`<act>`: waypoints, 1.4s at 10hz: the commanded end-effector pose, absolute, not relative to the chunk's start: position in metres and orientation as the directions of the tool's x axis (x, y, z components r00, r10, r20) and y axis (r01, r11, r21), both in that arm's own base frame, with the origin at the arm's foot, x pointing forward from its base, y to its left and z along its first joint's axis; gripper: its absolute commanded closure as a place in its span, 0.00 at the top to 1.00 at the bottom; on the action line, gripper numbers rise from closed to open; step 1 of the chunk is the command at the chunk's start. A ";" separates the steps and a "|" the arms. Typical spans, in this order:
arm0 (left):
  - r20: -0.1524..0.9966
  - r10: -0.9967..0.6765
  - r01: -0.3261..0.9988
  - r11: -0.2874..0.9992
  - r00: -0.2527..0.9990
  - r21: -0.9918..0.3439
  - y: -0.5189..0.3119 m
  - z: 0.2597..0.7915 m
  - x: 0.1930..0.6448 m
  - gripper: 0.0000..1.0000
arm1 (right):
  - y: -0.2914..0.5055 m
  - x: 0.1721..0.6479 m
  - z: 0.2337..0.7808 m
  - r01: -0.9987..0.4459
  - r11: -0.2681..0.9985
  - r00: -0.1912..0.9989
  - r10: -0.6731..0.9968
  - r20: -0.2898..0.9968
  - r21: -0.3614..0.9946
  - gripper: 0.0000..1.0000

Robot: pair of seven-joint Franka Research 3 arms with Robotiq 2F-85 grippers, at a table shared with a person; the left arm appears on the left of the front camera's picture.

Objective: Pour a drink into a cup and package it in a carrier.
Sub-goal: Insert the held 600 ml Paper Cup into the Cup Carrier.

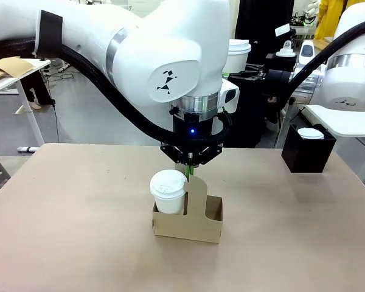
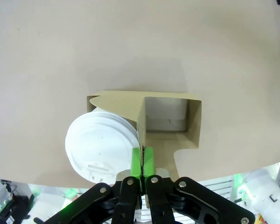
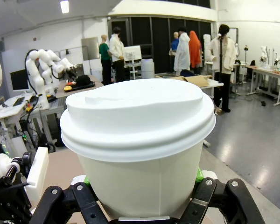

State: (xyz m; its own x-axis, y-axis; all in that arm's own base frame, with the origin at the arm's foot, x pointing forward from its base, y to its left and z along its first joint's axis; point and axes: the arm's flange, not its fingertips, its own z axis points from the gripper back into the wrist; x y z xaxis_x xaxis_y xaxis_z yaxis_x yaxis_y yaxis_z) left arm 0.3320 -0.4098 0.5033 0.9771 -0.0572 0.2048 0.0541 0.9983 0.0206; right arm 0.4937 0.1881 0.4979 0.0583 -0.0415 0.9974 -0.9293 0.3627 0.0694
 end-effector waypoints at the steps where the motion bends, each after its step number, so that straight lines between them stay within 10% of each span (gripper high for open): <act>1: 0.217 -0.053 0.051 0.999 0.975 0.015 -0.409 0.503 0.331 0.02 | 0.190 0.494 0.502 -0.929 0.367 0.039 -0.035 0.999 0.050 0.80; 2: 0.205 -0.057 0.054 0.998 0.977 0.021 -0.410 0.503 0.332 0.60 | 0.190 0.494 0.502 -0.929 0.367 0.039 -0.035 0.999 0.050 0.80; 3: 0.191 -0.076 0.081 0.997 0.979 -0.017 -0.399 0.512 0.329 0.60 | 0.190 0.494 0.502 -0.929 0.367 0.039 -0.035 0.999 0.050 0.80; 4: 0.180 -0.095 0.104 0.994 0.979 -0.040 -0.391 0.521 0.327 1.00 | 0.190 0.494 0.502 -0.929 0.367 0.039 -0.035 0.999 0.050 0.80; 5: 0.187 -0.123 0.135 0.990 0.975 -0.051 -0.382 0.534 0.325 0.62 | 0.188 0.494 0.498 -0.929 0.363 0.058 -0.041 0.997 0.069 0.80; 6: 0.199 -0.145 0.160 0.985 0.969 -0.065 -0.371 0.548 0.322 1.00 | 0.179 0.502 0.498 -0.953 0.292 0.067 -0.058 0.996 0.081 0.80; 14: 0.475 -0.494 0.630 0.756 0.728 -0.178 -0.201 0.574 0.332 1.00 | 0.156 0.461 0.391 -0.991 -0.085 -0.099 -0.055 0.994 -0.103 0.80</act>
State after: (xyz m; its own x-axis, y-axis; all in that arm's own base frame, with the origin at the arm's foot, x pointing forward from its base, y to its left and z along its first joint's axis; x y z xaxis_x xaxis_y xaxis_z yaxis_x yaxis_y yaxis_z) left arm 0.3350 -0.2227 0.5932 0.7809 -0.4585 0.4241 0.5560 0.8197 -0.1375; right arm 0.4730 0.1577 0.3966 -0.0472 -0.0330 0.9983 -0.9959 -0.0759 -0.0496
